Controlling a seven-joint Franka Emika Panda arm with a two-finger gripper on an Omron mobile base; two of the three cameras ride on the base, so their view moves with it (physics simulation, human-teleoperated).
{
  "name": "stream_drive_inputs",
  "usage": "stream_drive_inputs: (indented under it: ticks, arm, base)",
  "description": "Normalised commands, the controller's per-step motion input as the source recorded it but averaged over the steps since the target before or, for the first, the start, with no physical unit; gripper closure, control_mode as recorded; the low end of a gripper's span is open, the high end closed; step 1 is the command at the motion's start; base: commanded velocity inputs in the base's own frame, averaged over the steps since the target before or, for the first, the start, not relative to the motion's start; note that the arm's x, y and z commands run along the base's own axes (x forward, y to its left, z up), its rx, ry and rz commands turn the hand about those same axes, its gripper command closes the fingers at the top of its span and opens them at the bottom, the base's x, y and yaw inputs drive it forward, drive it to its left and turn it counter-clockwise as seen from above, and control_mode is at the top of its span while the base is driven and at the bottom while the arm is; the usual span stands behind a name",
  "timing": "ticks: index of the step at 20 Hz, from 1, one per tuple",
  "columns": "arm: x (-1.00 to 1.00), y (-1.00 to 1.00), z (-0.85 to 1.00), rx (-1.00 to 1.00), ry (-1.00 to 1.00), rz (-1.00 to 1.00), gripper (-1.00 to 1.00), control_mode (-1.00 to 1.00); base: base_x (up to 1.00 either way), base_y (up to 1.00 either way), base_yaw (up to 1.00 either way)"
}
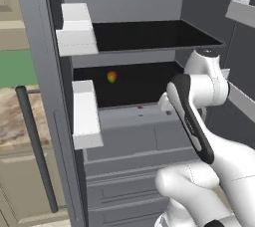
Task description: Fully open the fridge drawer.
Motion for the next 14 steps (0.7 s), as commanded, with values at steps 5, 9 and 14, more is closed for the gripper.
stream_drive_inputs:
  ticks: [5, 9, 14]
  arm:
    - [0.00, 0.00, 0.00, 0.00, 0.00, 0.00, -1.00, 1.00]
    - [0.00, 0.00, 0.00, 0.00, 0.00, 0.00, -1.00, 1.00]
    - [-0.01, 0.05, 0.00, 0.00, 0.00, 0.00, -1.00, -1.00]
  base:
    - [-0.50, 0.13, 0.02]
    - [-0.58, 0.11, 0.03]
    - [-0.12, 0.09, 0.01]
